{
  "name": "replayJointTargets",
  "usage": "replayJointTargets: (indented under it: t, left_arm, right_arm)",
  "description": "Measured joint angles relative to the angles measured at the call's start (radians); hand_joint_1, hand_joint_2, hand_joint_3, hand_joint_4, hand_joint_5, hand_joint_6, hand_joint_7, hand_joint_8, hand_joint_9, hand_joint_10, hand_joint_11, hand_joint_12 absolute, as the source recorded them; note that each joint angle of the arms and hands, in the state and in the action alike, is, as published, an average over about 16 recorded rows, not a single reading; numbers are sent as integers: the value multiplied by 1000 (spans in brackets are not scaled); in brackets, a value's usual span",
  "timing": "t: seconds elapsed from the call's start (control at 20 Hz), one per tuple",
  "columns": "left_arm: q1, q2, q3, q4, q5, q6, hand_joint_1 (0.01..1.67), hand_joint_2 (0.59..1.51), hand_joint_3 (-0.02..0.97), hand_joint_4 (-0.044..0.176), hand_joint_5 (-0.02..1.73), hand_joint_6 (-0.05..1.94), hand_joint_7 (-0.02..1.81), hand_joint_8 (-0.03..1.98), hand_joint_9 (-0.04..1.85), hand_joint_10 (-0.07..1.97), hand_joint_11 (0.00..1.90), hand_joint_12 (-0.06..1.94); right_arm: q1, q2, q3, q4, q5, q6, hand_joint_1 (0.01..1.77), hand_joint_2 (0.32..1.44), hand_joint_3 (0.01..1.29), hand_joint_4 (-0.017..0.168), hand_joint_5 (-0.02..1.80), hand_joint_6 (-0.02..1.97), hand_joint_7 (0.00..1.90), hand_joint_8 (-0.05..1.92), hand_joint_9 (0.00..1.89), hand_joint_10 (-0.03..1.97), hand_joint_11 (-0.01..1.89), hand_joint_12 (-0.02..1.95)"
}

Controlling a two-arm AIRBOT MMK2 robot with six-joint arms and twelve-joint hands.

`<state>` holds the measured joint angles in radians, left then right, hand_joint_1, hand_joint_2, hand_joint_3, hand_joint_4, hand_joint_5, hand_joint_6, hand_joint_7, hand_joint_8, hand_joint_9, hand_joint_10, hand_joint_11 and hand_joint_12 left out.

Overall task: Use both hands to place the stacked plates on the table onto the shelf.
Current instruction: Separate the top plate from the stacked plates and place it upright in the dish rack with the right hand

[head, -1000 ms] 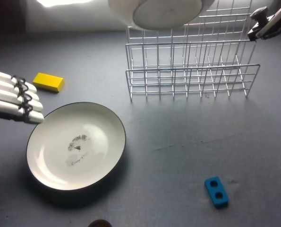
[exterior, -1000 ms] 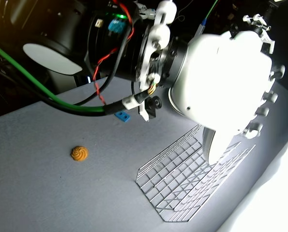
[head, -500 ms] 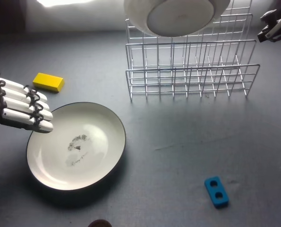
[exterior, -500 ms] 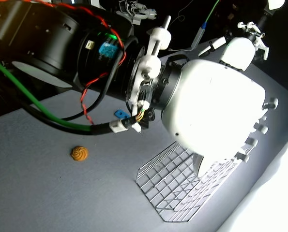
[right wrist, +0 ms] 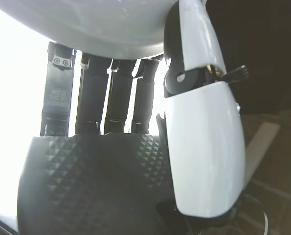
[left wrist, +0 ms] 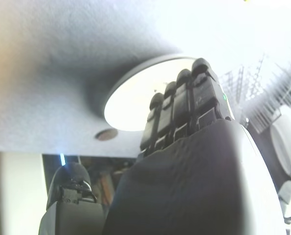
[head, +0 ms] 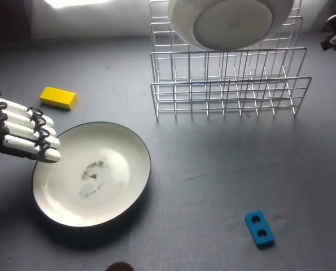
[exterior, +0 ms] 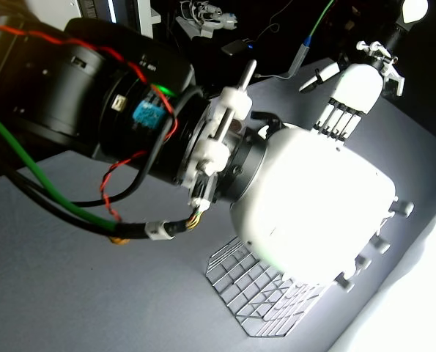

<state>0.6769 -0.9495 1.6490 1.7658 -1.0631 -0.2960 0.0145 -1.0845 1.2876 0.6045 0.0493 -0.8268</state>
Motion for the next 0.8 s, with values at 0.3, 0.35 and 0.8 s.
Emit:
replayJointTargets:
  t: [0.3,0.35,0.8]
  left_arm:
    - [15,-5,0,-2,18,5,15,1054,14,-1,21,19,18,-2,17,12,14,18]
    - [17,-6,0,-2,20,5,15,1053,14,-1,21,19,18,-2,17,11,14,18]
    - [28,-8,0,-4,31,7,15,1053,14,-1,20,18,19,-3,13,5,14,19]
  right_arm:
    - [0,-9,38,21,-60,1,1241,1009,15,-4,967,790,1090,858,1297,99,774,1125]
    - [0,-12,44,23,-70,2,1242,1010,15,-4,964,796,1084,865,1294,99,770,1133]
    - [2,-48,112,30,-161,34,1243,1021,15,1,949,839,1054,882,1279,99,731,1190]
